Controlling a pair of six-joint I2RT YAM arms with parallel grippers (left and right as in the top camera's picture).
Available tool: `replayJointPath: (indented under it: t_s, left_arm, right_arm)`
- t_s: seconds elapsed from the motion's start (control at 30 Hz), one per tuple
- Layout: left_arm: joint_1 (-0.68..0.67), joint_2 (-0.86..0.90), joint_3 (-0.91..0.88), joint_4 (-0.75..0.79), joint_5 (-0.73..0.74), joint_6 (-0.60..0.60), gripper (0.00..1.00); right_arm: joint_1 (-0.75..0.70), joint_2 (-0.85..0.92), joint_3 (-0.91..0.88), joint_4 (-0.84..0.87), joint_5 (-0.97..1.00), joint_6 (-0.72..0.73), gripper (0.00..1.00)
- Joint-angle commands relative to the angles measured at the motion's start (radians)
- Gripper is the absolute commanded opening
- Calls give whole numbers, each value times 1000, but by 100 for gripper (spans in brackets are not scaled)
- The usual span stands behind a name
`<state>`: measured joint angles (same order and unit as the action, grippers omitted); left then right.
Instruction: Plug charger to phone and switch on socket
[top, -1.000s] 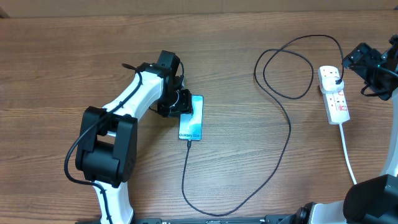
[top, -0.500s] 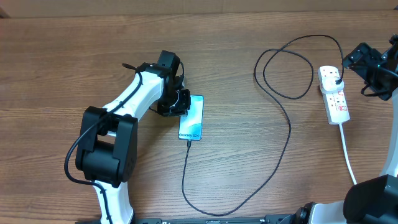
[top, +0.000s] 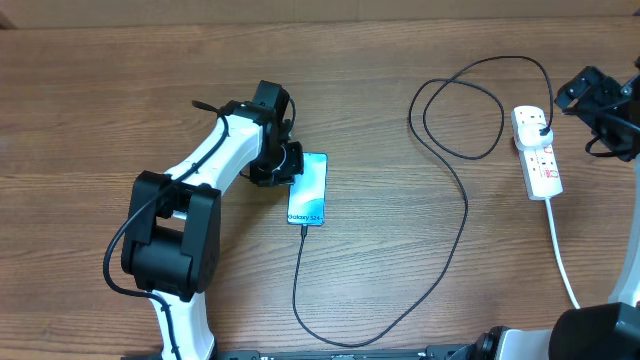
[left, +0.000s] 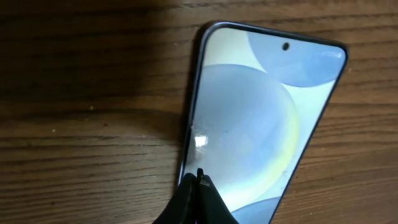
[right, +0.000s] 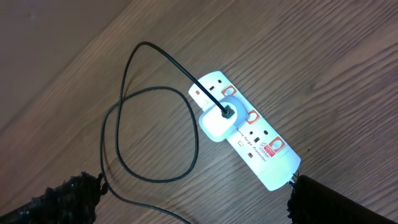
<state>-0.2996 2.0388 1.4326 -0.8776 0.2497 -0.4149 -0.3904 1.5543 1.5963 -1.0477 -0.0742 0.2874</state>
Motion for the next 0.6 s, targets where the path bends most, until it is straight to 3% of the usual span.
replayJointPath:
  t_s: [0.0, 0.3, 0.5, 0.53, 0.57]
  left_arm:
    - [30, 2, 0, 1, -24, -66, 4]
    - [93, 2, 0, -1, -50, -72, 16]
    - [96, 2, 0, -11, -104, -71, 70]
    - [96, 2, 0, -11, -104, -71, 87]
    - [96, 2, 0, -13, -104, -71, 96]
  right_arm:
    - [-2, -35, 13, 3, 2, -5, 100]
    - [-2, -60, 13, 3, 2, -5, 100]
    - [-2, -80, 13, 3, 2, -4, 100]
    - [-2, -85, 13, 3, 2, -5, 100]
    - [-2, -87, 13, 3, 2, -4, 100]
